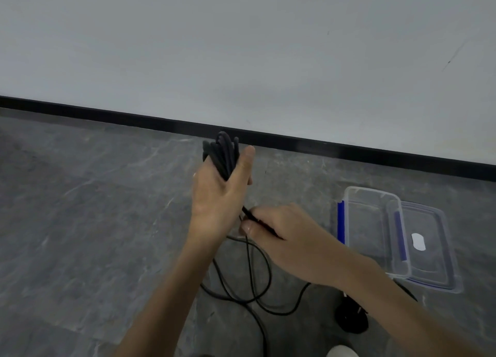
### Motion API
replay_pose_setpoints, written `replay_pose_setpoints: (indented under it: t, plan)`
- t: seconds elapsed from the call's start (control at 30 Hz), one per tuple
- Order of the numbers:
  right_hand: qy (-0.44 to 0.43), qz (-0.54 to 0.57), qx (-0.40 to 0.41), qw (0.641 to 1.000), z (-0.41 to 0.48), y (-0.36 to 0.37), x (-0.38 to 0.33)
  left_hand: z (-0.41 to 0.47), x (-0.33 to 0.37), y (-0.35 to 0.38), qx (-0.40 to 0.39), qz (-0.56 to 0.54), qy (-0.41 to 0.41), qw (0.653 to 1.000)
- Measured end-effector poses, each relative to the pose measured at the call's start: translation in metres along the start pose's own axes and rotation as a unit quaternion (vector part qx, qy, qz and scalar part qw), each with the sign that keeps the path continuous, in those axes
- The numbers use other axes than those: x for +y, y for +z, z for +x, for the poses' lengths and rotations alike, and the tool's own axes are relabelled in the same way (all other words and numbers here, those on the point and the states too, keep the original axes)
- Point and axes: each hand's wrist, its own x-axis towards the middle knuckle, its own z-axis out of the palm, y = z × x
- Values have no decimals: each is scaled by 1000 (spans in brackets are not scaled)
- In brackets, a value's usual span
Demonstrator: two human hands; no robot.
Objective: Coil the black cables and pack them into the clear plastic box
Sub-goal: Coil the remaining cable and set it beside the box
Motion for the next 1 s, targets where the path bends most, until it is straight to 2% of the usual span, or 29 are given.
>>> replay_pose_setpoints:
  t: [0.13,0.37,0.5,0.6,0.7,0.83,1.0]
  plan:
    - [-15,2,23,1000,-1,-10,4,1,-4,1,-89,99,52,990]
    - [-68,-24,49,996,-3,-20,9,2,-6,-3,-246,122,40,961]
    - [-109,-14,77,991,-4,-25,8,-4,6,-5,-306,60,-22,950]
    - [-126,15,121,985,-6,-32,6,-6,8,-7,-392,21,-46,919]
    - [-97,47,172,979,-6,-43,11,-11,10,-6,-462,-54,-89,881]
    - [-100,81,178,976,-6,-47,16,-10,11,-5,-477,-100,-92,869]
    - [-73,98,148,981,-8,-54,18,-9,10,-6,-505,-77,-63,857]
